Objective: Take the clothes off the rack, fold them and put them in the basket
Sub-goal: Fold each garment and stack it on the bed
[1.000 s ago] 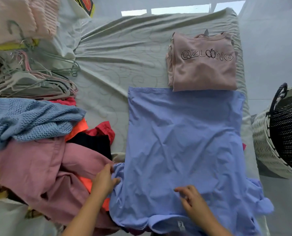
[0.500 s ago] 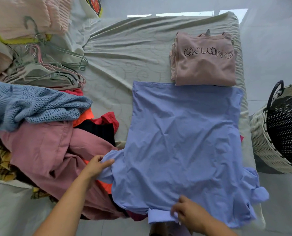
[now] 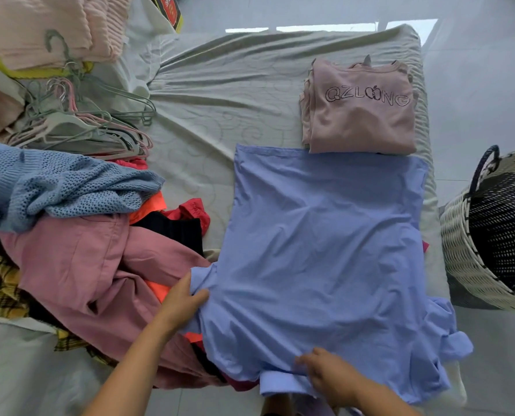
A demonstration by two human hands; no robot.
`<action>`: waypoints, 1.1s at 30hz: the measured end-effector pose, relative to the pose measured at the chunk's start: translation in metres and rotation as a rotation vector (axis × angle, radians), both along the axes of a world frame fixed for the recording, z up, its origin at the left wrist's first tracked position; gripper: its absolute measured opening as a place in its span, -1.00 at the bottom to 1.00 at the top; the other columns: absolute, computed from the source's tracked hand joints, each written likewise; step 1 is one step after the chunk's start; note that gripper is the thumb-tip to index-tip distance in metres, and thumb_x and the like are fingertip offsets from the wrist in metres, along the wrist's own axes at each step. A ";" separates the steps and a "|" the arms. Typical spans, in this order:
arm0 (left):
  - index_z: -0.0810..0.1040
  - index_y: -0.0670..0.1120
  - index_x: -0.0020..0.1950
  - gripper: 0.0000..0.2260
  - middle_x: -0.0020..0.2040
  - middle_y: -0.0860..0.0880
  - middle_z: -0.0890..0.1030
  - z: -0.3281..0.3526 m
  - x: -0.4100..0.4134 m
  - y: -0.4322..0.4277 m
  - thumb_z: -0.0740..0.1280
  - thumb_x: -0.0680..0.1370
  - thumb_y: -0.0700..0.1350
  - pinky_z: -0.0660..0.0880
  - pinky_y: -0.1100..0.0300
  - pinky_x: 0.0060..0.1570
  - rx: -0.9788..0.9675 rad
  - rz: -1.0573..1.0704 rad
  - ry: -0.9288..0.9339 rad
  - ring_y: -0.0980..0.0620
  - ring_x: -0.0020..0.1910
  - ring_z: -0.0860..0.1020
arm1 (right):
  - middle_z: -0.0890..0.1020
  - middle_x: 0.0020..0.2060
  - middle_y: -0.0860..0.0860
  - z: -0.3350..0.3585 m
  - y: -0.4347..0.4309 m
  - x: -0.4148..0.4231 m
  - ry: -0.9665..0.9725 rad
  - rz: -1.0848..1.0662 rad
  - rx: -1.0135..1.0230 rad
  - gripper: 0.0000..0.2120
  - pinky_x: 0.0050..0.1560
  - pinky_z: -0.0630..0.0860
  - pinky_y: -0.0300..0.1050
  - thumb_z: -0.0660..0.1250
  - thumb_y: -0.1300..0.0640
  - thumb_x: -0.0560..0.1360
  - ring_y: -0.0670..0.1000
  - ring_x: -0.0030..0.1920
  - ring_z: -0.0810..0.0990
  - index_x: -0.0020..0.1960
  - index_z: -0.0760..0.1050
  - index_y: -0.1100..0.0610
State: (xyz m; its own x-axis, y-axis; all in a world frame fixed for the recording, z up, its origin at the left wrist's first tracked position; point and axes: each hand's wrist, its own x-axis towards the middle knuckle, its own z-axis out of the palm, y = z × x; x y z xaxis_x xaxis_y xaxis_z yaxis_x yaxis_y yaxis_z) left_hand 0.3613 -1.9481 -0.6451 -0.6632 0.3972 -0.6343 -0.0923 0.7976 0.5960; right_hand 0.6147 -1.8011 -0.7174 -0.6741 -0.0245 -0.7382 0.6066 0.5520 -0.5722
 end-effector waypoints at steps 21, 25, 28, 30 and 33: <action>0.44 -0.13 -0.23 -0.83 -0.30 -0.10 0.51 -0.049 -0.046 0.175 0.25 0.57 -0.19 0.30 0.30 -0.53 0.056 0.135 -0.069 0.07 -0.47 0.44 | 0.53 -0.23 -0.02 -0.022 0.028 -0.018 0.022 -1.261 -0.183 -0.85 -0.28 0.40 -0.38 0.35 0.30 0.47 0.01 -0.20 0.51 -0.02 0.43 0.14; 0.46 -0.16 -0.15 -0.83 -0.30 -0.07 0.47 -0.069 -0.094 0.227 0.29 0.56 -0.09 0.40 0.29 -0.47 0.103 0.306 -0.073 0.05 -0.38 0.44 | 0.49 -0.14 0.18 -0.032 0.013 -0.014 -0.127 -1.050 -0.048 -0.66 -0.10 0.41 -0.47 0.38 0.25 0.37 0.03 -0.16 0.52 0.03 0.38 -0.07; 0.45 -0.14 -0.23 -0.76 -0.35 -0.07 0.46 -0.086 -0.121 0.260 0.33 0.54 -0.02 0.33 0.36 -0.62 0.138 0.430 -0.094 0.04 -0.44 0.43 | 0.48 0.08 -0.13 -0.066 0.004 -0.005 0.073 -1.103 0.266 -0.34 0.27 0.19 -0.51 0.28 0.00 0.18 -0.17 -0.04 0.56 0.26 0.25 -0.31; 0.43 -0.15 -0.30 -0.72 -0.37 -0.10 0.48 -0.099 -0.139 0.273 0.36 0.52 -0.03 0.32 0.37 -0.67 0.120 0.496 -0.059 0.05 -0.54 0.48 | 0.43 0.08 -0.27 -0.071 0.016 -0.002 0.334 -1.069 0.556 -0.54 0.09 0.08 -0.72 0.01 -0.14 0.51 -0.35 -0.02 0.47 0.40 0.06 -0.31; 0.50 -0.22 -0.19 -0.74 -0.14 -0.24 0.62 -0.108 -0.155 0.279 0.35 0.51 -0.02 0.52 0.22 -0.33 -0.106 0.336 0.162 -0.06 -0.30 0.63 | 0.41 -0.31 -0.24 -0.029 0.011 -0.008 0.159 -1.085 0.189 -0.55 -0.18 0.24 -0.62 0.27 -0.27 0.33 -0.24 -0.35 0.50 0.14 0.20 -0.54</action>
State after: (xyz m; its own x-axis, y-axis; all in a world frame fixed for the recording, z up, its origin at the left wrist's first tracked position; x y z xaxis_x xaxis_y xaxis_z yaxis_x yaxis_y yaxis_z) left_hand 0.2061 -1.6693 -0.7532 -0.8399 0.0791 -0.5369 -0.2703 0.7969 0.5402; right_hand 0.6067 -1.7903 -0.7462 -0.3571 0.7394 -0.5708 0.7477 -0.1400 -0.6491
